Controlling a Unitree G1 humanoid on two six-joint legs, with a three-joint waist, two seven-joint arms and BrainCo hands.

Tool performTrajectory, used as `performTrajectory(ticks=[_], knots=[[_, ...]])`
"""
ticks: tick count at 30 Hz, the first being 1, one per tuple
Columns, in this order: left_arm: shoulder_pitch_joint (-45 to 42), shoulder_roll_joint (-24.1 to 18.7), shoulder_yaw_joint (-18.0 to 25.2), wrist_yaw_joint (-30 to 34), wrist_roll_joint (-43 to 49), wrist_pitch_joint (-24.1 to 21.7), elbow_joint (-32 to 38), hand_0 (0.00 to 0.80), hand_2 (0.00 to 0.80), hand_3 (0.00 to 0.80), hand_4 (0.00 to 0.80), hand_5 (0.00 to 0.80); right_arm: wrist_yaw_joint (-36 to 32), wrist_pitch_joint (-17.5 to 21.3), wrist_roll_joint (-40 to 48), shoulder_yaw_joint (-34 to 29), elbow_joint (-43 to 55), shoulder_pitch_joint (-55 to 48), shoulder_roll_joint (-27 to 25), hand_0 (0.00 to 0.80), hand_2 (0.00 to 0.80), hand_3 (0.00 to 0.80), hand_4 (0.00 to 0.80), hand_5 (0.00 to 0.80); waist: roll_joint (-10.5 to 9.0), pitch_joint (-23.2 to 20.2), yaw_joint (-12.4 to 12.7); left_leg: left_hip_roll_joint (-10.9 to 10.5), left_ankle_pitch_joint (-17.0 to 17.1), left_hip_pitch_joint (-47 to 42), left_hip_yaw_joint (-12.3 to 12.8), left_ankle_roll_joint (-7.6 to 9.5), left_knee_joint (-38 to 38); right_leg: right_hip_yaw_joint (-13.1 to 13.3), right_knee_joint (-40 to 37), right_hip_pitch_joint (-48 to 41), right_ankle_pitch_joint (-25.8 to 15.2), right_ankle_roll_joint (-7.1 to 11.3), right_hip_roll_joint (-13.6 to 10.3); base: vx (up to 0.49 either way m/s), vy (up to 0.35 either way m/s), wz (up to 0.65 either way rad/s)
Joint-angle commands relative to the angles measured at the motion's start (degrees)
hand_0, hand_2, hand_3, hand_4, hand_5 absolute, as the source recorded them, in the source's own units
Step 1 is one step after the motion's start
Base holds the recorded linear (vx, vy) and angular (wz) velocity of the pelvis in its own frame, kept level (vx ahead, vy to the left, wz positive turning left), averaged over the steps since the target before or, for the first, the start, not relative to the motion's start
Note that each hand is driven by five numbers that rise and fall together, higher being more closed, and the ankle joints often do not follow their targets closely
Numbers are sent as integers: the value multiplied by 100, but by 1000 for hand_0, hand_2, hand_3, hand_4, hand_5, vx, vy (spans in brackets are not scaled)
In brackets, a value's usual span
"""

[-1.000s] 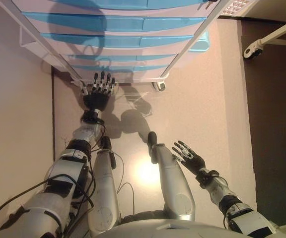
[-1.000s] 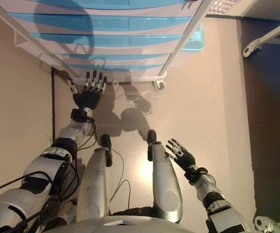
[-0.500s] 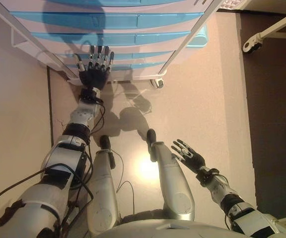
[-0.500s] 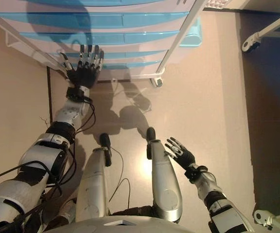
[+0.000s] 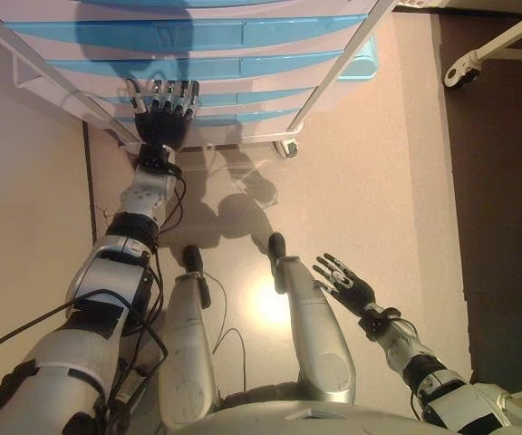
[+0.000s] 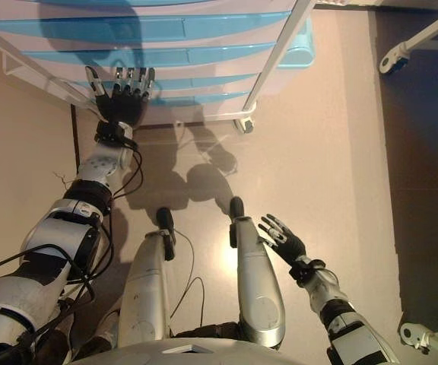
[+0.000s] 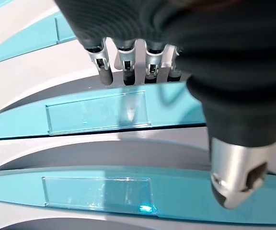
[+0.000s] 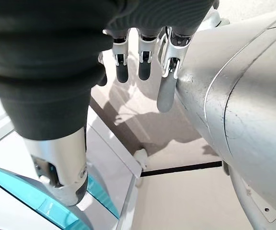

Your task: Open the drawer and pick up the medicine

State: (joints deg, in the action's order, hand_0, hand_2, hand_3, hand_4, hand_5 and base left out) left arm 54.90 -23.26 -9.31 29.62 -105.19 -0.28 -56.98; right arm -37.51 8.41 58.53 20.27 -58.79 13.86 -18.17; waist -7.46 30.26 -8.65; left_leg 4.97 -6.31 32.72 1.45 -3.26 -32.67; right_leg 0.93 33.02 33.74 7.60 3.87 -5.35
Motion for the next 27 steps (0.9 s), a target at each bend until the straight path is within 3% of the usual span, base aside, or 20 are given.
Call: performTrajectory(ticks=[1,2,3,4,5,10,21,22,27], knots=[[852,-294,0,562,-306,-180,320,0,0,0,0,0,-182,-29,-3,388,111,-684,-242,0,0,0,0,0,91,-47,-51,-209,-306,162,291,175,-76,-122,-609,74,-623,6,105,0,0,0],[870,-300,11,760,-409,-216,370,0,0,0,0,0,-193,-18,6,392,102,-698,-247,0,0,0,0,0,90,-47,-51,-205,-309,154,295,171,-67,-114,-621,67,-621,4,105,0,0,0],[879,-300,21,935,-473,-232,423,157,157,157,157,157,-200,-8,19,394,95,-700,-249,0,0,0,0,0,89,-47,-47,-203,-307,154,295,162,-58,-116,-629,64,-620,2,105,0,0,0],[878,-307,22,1024,-477,-237,472,414,414,414,414,414,-207,2,27,402,96,-705,-252,0,0,0,0,0,90,-47,-42,-201,-303,152,293,156,-46,-117,-639,60,-622,2,106,0,0,0],[871,-314,16,1075,-448,-232,533,800,800,800,800,800,-215,11,33,407,99,-713,-252,0,0,0,0,0,87,-47,-37,-202,-298,142,288,156,-29,-116,-655,48,-626,-1,112,0,0,0],[867,-262,-36,1209,-304,-312,704,800,800,800,800,800,-183,19,17,436,111,-720,-222,0,0,0,0,0,77,-47,-6,-193,-259,67,268,147,72,-134,-730,-35,-633,-8,113,0,0,0],[596,-180,22,1403,-322,-13,478,800,800,800,800,800,-208,6,-18,387,84,-664,-178,0,0,0,0,0,81,-48,84,-182,-139,-76,155,88,269,-247,-797,-210,-587,-31,126,-18,-22,1],[531,-169,22,1458,-334,16,439,800,800,800,800,800,-178,4,-24,392,113,-666,-166,0,0,0,0,0,60,-46,87,-181,55,-11,191,111,325,-288,-853,-161,-734,-72,112,-116,-52,5],[181,-95,99,1644,-202,165,311,800,800,800,800,800,-124,1,-89,382,206,-707,-144,0,0,0,0,0,74,-46,151,-161,148,-125,121,84,482,-367,-904,-298,-689,-85,138,-36,-39,7]])
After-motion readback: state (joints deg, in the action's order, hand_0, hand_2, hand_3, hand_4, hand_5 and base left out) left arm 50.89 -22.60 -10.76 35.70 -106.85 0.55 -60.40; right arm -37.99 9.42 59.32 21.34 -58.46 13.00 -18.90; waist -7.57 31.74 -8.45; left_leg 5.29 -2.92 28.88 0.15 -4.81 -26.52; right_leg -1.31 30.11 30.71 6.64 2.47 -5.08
